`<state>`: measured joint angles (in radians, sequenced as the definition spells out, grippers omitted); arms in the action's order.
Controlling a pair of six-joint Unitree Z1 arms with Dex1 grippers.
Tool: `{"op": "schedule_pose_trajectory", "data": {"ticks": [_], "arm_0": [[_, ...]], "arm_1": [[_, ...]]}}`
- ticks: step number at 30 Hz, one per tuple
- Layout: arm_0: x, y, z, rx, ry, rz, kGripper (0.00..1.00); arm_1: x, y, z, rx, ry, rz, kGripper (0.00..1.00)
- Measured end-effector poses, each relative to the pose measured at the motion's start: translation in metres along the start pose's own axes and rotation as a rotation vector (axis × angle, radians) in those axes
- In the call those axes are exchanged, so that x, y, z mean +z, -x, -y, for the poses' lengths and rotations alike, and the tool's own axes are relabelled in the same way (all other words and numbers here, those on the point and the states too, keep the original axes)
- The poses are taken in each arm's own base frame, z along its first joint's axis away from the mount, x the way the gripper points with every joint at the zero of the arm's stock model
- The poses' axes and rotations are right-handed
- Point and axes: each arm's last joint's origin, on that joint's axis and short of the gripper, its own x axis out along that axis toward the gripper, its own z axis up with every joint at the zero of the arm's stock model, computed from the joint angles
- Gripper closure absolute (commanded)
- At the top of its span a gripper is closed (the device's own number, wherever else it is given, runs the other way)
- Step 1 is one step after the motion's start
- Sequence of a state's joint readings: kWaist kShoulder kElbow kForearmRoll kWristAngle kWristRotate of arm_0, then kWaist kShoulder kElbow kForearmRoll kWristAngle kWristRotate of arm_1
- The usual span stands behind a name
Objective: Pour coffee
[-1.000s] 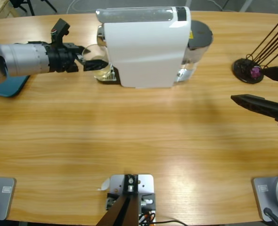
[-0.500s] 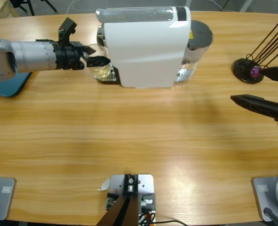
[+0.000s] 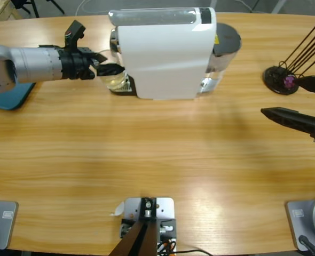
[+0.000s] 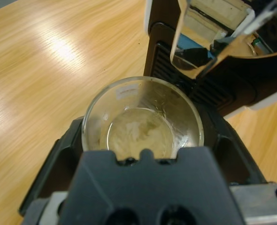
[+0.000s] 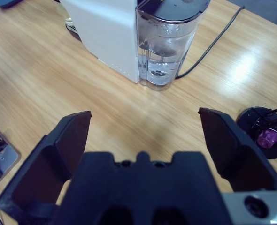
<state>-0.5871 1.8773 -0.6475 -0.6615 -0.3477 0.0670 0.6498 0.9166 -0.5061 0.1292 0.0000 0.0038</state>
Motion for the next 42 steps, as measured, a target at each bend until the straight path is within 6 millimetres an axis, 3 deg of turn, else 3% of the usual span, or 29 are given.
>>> {"op": "schedule_pose_trajectory", "data": {"ticks": [9, 16, 23, 29, 35, 42], "arm_0": [[-0.001, 0.030, 0.001, 0.028, 0.007, 0.027, 0.414], [-0.003, 0.072, -0.017, 0.165, 0.051, 0.063, 0.409], [-0.011, 0.109, -0.051, 0.435, 0.124, 0.087, 0.409], [-0.029, 0.139, -0.086, 0.614, 0.227, 0.078, 0.409], [-0.041, 0.147, -0.109, 0.710, 0.278, 0.083, 0.409], [-0.068, 0.138, -0.135, 0.761, 0.374, 0.086, 0.409]], "arm_1": [[0.000, 0.000, 0.000, 0.000, 0.000, 0.000, 0.000], [0.000, 0.000, 0.000, 0.000, 0.000, 0.002, 0.000], [0.000, 0.000, -0.001, 0.011, 0.000, 0.003, 0.000], [0.000, -0.002, -0.001, 0.029, 0.000, -0.007, 0.000], [0.000, -0.009, -0.002, 0.035, -0.001, -0.037, 0.000], [0.000, -0.009, -0.002, 0.035, -0.001, -0.039, 0.000]]}}
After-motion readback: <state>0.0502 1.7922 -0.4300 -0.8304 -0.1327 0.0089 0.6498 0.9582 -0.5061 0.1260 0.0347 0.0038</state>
